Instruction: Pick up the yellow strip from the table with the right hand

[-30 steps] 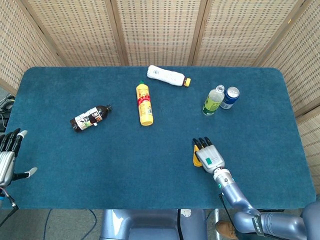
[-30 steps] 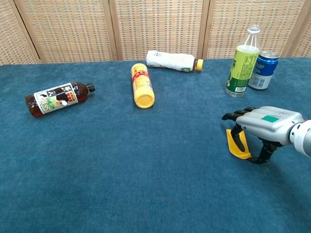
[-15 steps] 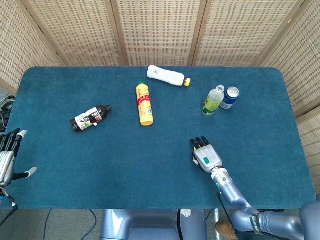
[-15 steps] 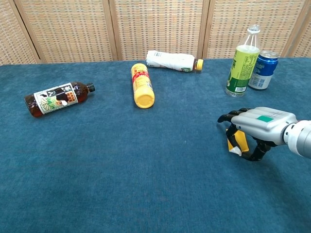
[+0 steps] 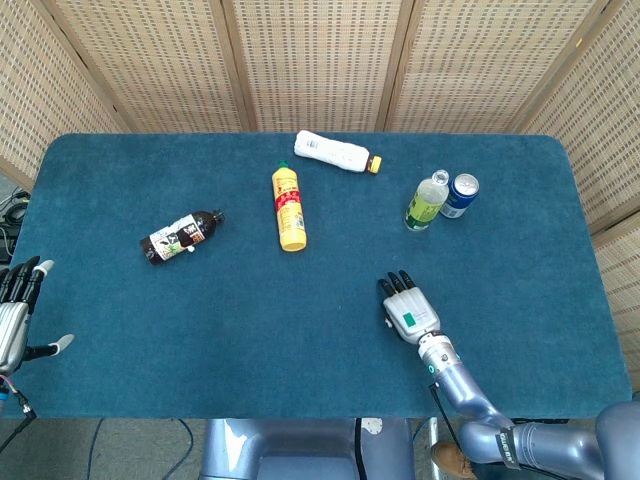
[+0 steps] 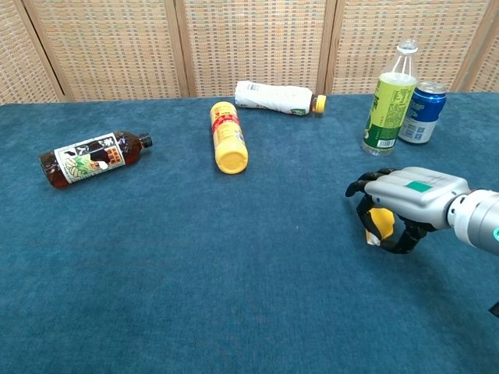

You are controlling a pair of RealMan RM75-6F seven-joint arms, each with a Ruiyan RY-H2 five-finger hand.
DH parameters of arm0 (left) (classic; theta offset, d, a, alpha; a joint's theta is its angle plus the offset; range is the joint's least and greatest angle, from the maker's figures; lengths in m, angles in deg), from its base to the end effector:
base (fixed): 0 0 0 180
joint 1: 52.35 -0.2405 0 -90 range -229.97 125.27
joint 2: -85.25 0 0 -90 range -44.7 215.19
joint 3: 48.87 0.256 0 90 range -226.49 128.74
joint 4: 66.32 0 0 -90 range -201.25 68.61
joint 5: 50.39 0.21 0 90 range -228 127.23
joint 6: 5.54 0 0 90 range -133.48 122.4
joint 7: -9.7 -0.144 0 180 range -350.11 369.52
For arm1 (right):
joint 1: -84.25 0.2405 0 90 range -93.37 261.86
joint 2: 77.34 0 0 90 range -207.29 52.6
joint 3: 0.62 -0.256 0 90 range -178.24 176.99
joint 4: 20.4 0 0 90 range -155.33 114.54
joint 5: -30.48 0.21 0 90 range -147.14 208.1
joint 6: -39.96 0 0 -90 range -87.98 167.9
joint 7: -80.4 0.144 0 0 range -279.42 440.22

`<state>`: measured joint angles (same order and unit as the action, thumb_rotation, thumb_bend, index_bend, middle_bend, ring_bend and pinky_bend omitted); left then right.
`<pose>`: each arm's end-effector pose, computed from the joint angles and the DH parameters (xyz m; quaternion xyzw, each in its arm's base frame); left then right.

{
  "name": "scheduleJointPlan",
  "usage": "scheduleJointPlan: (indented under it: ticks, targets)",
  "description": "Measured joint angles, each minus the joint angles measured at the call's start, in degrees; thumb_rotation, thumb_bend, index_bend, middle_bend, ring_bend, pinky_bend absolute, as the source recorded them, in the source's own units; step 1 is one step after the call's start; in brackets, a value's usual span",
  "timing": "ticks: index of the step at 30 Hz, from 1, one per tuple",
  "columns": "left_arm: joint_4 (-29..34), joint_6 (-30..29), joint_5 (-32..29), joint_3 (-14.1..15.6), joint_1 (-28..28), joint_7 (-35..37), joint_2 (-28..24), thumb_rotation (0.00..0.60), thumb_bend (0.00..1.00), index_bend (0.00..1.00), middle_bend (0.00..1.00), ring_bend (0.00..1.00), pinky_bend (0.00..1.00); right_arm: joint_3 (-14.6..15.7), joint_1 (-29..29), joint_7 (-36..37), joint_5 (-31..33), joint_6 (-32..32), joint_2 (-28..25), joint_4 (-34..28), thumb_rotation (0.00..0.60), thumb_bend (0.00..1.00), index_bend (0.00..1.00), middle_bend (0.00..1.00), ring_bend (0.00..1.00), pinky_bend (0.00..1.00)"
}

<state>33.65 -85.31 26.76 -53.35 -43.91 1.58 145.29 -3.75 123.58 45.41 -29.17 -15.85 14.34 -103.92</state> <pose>-0.2997 0.2025 0.1677 -0.5937 -0.4010 -0.3409 0.6087 -0.1885 -0.3070 -0.0458 0.7965 -0.3289 0.2510 0.4408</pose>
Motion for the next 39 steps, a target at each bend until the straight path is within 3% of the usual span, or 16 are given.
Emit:
scheduleJointPlan:
  ticks: [8, 14, 21, 24, 29, 34, 39]
  targets:
    - [0.1, 0.2, 0.0, 0.1, 0.0, 0.4, -0.2, 0.6, 0.0, 0.0, 0.0, 0.0, 0.0, -1.7, 0.8, 1.1, -2.0, -0.7, 0.3, 0.9, 0.6, 0.57, 0.73, 0.13, 0.0, 0.0]
    - [0.0, 0.2, -0.2, -0.1, 0.0, 1.2, -0.5, 0.6, 0.0, 0.0, 0.0, 0.0, 0.0, -4.7, 2.9, -0.1, -3.0, -1.7, 0.2, 3.1, 0.6, 0.57, 0.74, 0.13, 0.0, 0.0]
    - [-0.2, 1.0, 0.0, 0.0, 0.2, 2.5, -1.0, 0.6, 0.0, 0.0, 0.0, 0.0, 0.0, -7.3, 3.3, 0.9, -3.9, -3.5, -4.0, 2.7, 0.6, 0.57, 0.76, 0.15, 0.0, 0.0]
    - [-0.1, 0.8, 0.8, 0.2, 0.1, 3.1, -1.2, 0.6, 0.0, 0.0, 0.0, 0.0, 0.0, -7.9, 3.0, 3.1, -4.6, -3.8, -5.9, -0.2, 0.6, 0.57, 0.76, 0.16, 0.0, 0.0]
    - [-0.2, 0.7, 1.3, 0.4, 0.0, 3.9, -1.5, 0.6, 0.0, 0.0, 0.0, 0.0, 0.0, -9.5, 2.7, 10.6, -3.5, -1.0, -10.2, -11.2, 0.6, 0.57, 0.76, 0.16, 0.0, 0.0]
    - [-0.3, 0.5, 1.7, 0.4, -0.1, 4.8, -1.9, 0.6, 0.0, 0.0, 0.0, 0.0, 0.0, -11.6, 3.5, 21.3, 0.6, 7.5, -15.2, -23.1, 0.6, 0.56, 0.76, 0.16, 0.0, 0.0]
    - [-0.3, 0.4, 1.8, 0.5, -0.3, 5.6, -2.1, 0.6, 0.0, 0.0, 0.0, 0.0, 0.0, -13.0, 3.6, 32.2, 2.3, 14.2, -17.7, -27.2, 0.6, 0.55, 0.76, 0.18, 0.0, 0.0]
